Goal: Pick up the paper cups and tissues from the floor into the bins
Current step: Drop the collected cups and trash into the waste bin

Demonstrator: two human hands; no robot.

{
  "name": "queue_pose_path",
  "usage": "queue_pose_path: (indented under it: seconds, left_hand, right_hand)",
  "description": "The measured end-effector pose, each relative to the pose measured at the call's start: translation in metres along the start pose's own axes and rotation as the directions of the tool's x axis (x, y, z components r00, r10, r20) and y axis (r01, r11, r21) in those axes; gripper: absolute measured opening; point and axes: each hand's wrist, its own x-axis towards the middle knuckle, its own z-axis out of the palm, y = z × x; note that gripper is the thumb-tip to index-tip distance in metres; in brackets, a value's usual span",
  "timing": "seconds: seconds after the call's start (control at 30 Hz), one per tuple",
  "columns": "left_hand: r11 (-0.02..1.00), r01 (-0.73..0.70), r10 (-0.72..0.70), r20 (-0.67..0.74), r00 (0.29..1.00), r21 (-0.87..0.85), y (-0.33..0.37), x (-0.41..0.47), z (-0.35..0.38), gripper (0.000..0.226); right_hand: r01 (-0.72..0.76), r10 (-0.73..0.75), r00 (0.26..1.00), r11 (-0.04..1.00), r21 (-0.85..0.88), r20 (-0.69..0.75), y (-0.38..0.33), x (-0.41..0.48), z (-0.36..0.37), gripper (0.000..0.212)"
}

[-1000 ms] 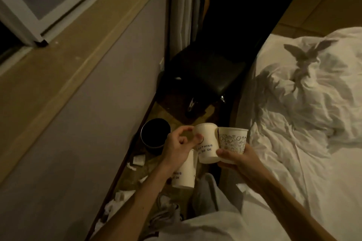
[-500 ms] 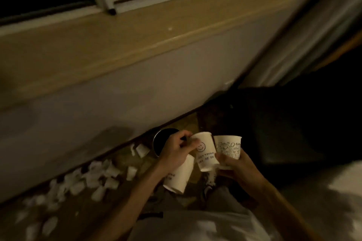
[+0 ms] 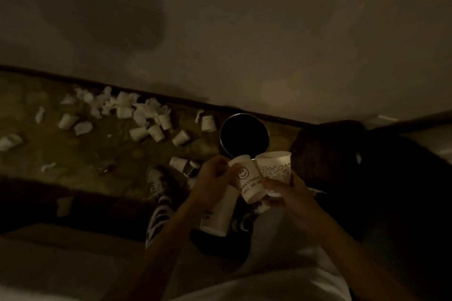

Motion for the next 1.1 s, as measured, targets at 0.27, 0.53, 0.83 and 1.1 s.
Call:
queue_pose_path:
  seconds: [0.27,0.53,0.83,1.1]
  left_hand:
    - [0.994,-0.083,0.079,-0.058,0.995,-0.069,-0.172,-0.005,0.002,0.014]
    - [0.972,-0.212,0.200,-0.120,0.972,-0.101,-0.168,0.044,0.010,0.022]
    - [0.988,-0.138,0.118,-0.228,0.967,-0.075,-0.195,0.163,-0.002,0.025]
    - [0.996,0.006,-0.031,-0.301,0.953,-0.086,-0.215,0.203,0.012,0.031]
  right_hand:
    - [0.038,-0.037,0.999,0.995,-0.093,0.015,0.153,0.048,0.009,0.023]
    - [0.167,-0.174,0.980,0.983,-0.080,-0.092,0.146,0.088,0.008,0.022]
    - [0.196,-0.246,0.964,0.913,-0.356,-0.098,0.097,0.240,0.030,0.046]
    - [0.097,-0.298,0.943,0.666,-0.740,-0.145,0.080,0.351,0.020,0.073]
